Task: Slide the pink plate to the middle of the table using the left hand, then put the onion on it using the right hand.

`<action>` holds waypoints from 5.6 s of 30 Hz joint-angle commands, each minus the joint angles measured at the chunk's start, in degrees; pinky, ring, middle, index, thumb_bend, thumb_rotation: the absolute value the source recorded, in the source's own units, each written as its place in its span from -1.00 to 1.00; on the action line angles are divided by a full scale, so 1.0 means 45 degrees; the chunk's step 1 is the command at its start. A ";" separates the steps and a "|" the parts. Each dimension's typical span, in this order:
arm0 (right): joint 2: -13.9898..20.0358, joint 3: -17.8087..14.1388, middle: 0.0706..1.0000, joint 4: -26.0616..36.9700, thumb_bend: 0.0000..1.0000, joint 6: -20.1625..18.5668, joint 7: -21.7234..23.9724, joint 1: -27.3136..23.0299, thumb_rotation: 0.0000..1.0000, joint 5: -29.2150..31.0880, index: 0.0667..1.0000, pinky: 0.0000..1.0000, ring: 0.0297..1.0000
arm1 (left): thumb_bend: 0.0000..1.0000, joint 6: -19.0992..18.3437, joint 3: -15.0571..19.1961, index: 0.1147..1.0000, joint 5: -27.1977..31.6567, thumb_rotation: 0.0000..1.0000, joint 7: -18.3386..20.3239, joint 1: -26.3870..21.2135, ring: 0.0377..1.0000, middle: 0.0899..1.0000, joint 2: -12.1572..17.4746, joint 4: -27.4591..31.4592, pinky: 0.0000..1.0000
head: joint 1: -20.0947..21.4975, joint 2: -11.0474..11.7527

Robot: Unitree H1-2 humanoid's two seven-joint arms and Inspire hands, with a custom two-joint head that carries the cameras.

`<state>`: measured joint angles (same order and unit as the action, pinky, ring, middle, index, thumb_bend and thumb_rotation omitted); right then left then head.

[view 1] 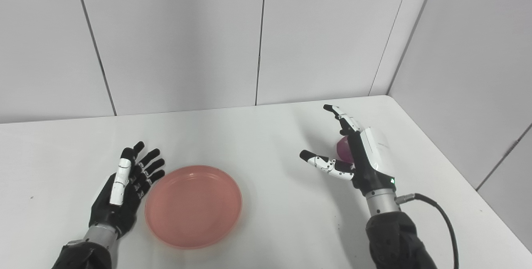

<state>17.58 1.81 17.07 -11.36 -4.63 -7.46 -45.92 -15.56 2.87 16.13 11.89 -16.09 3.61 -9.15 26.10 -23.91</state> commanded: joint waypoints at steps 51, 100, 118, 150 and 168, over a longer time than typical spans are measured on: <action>0.3055 0.0459 0.72 -0.3642 0.99 -0.3437 0.7822 -0.4157 -0.22 -0.3538 0.69 0.12 0.57 | 0.75 -0.0629 -0.0021 0.88 -0.0261 0.67 -0.0378 0.0651 0.69 0.73 0.0005 -0.0437 0.68 | -0.0175 -0.0004; 0.3248 0.0763 0.55 -0.4386 0.83 -0.3455 1.0963 -0.4509 -0.26 -0.4422 0.60 0.05 0.40 | 0.79 -0.0802 -0.0022 0.90 -0.0154 0.67 -0.0389 0.0498 0.69 0.74 0.0094 -0.0336 0.68 | -0.0221 -0.0239; 0.3278 0.0533 0.39 -0.4450 0.82 -0.3453 1.2656 -0.4679 -0.31 -0.4915 0.54 -0.05 0.23 | 0.80 -0.0741 -0.0096 0.90 -0.0199 0.67 -0.0389 0.0538 0.69 0.74 0.0064 -0.0342 0.68 | -0.0252 -0.0275; 0.3068 0.0323 0.01 -0.4475 0.51 -0.3452 1.2057 -0.4447 -0.54 -0.4118 0.34 -0.45 -0.27 | 0.79 -0.0797 -0.0059 0.89 -0.0186 0.67 -0.0441 0.0597 0.68 0.73 0.0052 -0.0258 0.67 | -0.0286 -0.0375; 0.2844 0.1191 -0.01 -0.1075 0.60 -0.3352 1.2913 -0.5371 -0.55 -0.4601 0.27 -0.42 -0.24 | 0.82 -0.0599 -0.0167 0.91 -0.0223 0.66 -0.0356 0.0548 0.68 0.74 -0.0001 -0.0393 0.68 | -0.0580 -0.0456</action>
<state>29.07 7.39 9.92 -26.52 53.53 -28.11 -65.56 -15.23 2.53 16.10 11.16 -15.59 3.56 -8.62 23.82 -25.93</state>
